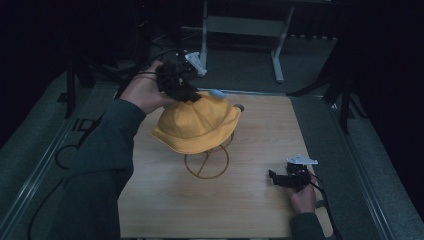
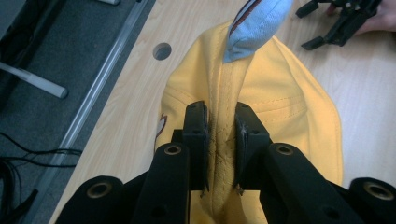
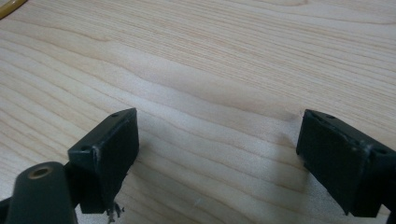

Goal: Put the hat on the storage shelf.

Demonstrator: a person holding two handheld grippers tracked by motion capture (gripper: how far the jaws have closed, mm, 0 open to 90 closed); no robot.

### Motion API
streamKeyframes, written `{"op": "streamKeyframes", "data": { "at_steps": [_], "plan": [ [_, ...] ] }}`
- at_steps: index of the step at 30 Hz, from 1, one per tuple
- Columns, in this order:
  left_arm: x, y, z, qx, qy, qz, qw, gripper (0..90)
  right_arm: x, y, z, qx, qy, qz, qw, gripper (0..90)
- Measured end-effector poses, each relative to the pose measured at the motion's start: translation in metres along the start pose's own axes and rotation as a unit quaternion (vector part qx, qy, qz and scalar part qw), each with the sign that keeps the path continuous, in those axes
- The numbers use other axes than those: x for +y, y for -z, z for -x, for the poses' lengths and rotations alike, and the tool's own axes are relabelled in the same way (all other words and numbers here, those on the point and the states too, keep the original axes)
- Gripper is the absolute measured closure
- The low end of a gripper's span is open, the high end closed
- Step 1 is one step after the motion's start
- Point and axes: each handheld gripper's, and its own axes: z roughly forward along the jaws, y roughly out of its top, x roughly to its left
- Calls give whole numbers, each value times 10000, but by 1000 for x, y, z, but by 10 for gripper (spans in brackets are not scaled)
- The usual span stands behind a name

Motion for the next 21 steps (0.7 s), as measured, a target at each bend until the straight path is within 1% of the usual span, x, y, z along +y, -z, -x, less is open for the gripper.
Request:
{"op": "streamKeyframes", "data": {
  "at_steps": [1,3,6,8,9,11,12,13,15,18,20,21],
  "plan": [
    [5,-12,1,-26,-6,-13,10000,768,0,0,0,-1,8,2,10000,130],
    [8,-22,3,-16,-22,-40,10000,764,0,0,0,2,-8,-4,10000,130],
    [11,-30,5,10,-23,5,10000,762,0,0,0,4,-5,-8,10000,130],
    [14,-35,6,-76,12,92,9999,763,0,0,0,8,-3,-5,10000,130],
    [15,-37,8,-117,-3,99,9999,764,0,0,0,8,-12,-7,10000,130],
    [17,-43,11,-168,-68,21,9998,763,0,0,0,8,-21,-8,10000,130],
    [17,-47,13,-155,-108,-35,9998,762,0,0,0,6,-17,-11,10000,130],
    [17,-50,14,-135,-99,-68,9998,759,0,0,0,7,-11,-10,10000,130],
    [17,-55,15,-172,-51,-101,9998,732,0,0,0,6,-13,-12,10000,130],
    [15,-56,14,-217,67,-14,9997,694,0,0,0,5,-3,-11,10000,130],
    [14,-56,13,-104,116,-28,9999,651,0,0,0,4,1,-12,10000,130],
    [13,-55,12,-60,134,-57,9999,604,0,0,0,5,2,-11,10000,130]
  ]
}}
